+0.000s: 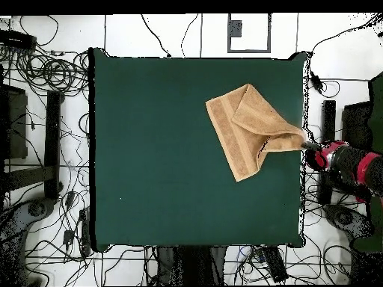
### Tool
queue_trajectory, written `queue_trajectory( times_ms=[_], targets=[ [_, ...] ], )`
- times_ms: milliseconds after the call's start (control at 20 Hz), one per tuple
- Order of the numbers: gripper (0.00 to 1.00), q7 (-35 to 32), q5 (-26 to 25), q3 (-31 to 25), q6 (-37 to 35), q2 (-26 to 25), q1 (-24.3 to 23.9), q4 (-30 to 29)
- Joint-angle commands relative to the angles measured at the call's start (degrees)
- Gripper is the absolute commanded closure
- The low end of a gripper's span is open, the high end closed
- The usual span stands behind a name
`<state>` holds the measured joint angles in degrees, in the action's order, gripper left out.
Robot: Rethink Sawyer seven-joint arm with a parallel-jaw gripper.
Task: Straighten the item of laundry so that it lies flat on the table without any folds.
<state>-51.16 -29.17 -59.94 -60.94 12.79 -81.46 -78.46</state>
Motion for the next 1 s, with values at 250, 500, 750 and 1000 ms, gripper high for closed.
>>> queue_trajectory(
  times_ms=[250, 500, 750, 1000],
  targets=[
    [1.0, 27.9, -0.3, 1.1, -12.8, -5.1, 3.9, 13.7],
    [1.0, 31.9, -0.2, 1.8, -17.4, -6.8, 5.8, 20.6],
    [1.0, 34.7, 0.0, 1.9, -20.8, -8.7, 7.2, 25.9],
    [1.0, 34.4, -0.3, 2.0, -18.4, -9.1, 6.6, 23.9]
  ],
)
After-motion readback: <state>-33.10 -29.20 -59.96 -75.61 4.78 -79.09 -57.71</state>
